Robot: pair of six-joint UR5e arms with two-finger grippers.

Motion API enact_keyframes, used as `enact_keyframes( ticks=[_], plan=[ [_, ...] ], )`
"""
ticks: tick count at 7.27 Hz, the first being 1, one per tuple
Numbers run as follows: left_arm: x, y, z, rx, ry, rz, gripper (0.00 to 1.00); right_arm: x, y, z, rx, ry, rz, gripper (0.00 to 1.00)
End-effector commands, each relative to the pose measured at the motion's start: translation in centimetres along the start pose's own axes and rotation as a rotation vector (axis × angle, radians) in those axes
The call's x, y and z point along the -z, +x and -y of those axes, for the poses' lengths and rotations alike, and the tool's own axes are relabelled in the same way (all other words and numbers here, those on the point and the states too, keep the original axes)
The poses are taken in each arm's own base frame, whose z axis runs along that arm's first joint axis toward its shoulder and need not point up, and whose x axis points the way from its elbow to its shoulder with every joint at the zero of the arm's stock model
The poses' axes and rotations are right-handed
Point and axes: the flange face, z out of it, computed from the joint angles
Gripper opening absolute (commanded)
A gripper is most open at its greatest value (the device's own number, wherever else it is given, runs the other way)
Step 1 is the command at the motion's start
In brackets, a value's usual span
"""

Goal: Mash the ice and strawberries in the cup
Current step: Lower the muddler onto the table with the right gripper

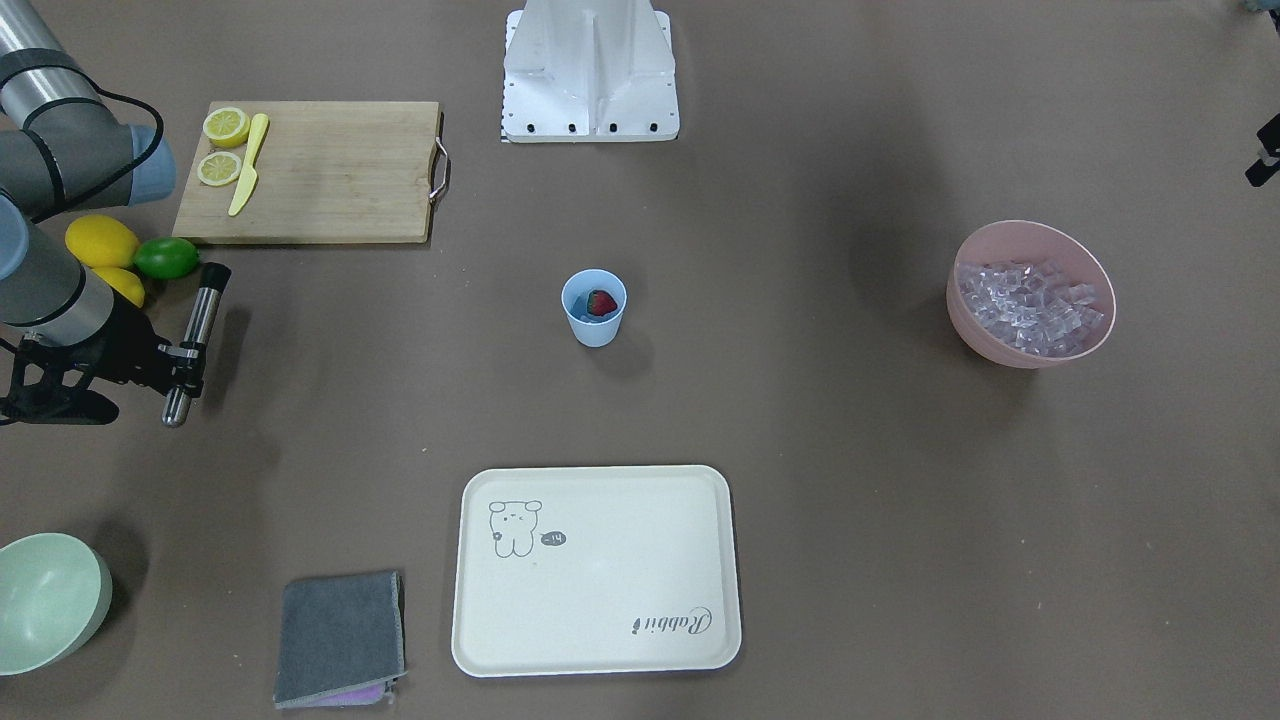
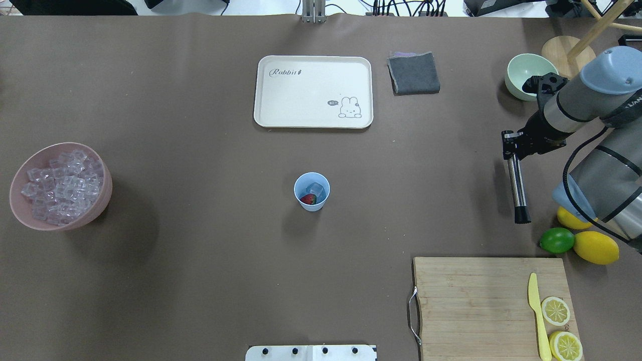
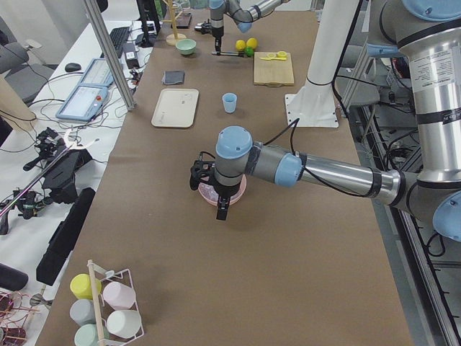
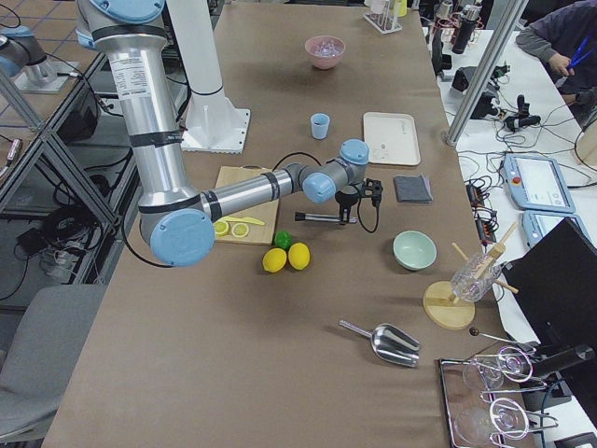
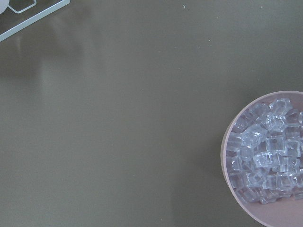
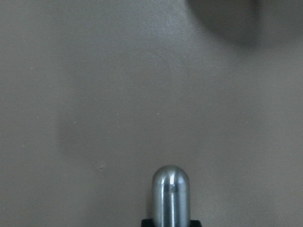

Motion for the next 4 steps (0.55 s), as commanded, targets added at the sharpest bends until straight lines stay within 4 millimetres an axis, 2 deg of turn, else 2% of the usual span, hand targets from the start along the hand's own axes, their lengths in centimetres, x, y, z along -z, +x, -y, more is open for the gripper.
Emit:
enact_keyframes(
  ticks=[1, 2, 4],
  plan=[
    [0.01, 0.02, -0.02, 0.0, 0.0, 0.0, 0.98, -2.22, -1.36, -0.79, 0.035, 0.009, -0.03, 0.0],
    [0.04, 0.07, 0.04, -0.001, 0.001, -0.002, 0.98, -2.95, -1.24, -1.03, 0.066, -0.013, -0.031, 0.0],
    [0.07, 0.12, 0.1, -0.003, 0.002, -0.002, 0.98, -2.89, -1.76, -1.01, 0.076, -0.024, -0.019, 0.04]
  ],
)
